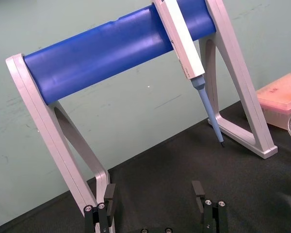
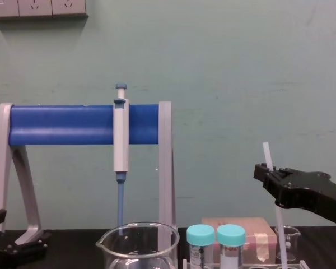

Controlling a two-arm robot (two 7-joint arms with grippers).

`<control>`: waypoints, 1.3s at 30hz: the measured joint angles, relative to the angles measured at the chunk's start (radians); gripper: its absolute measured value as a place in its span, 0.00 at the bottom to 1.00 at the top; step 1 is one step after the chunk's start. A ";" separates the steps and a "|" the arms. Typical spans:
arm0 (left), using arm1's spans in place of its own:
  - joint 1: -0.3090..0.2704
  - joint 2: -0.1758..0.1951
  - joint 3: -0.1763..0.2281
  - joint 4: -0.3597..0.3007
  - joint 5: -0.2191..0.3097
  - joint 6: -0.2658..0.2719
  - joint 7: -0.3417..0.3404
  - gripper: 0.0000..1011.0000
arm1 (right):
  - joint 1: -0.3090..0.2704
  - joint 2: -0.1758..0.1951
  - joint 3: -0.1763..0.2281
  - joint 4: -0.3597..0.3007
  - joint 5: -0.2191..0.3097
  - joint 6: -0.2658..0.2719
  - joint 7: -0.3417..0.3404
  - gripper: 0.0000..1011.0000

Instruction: Pick up the stirring rod with one hand, then place it down.

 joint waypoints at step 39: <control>0.000 0.000 0.000 0.000 0.000 0.000 0.000 0.99 | -0.012 -0.009 0.002 0.022 -0.028 0.030 -0.029 0.08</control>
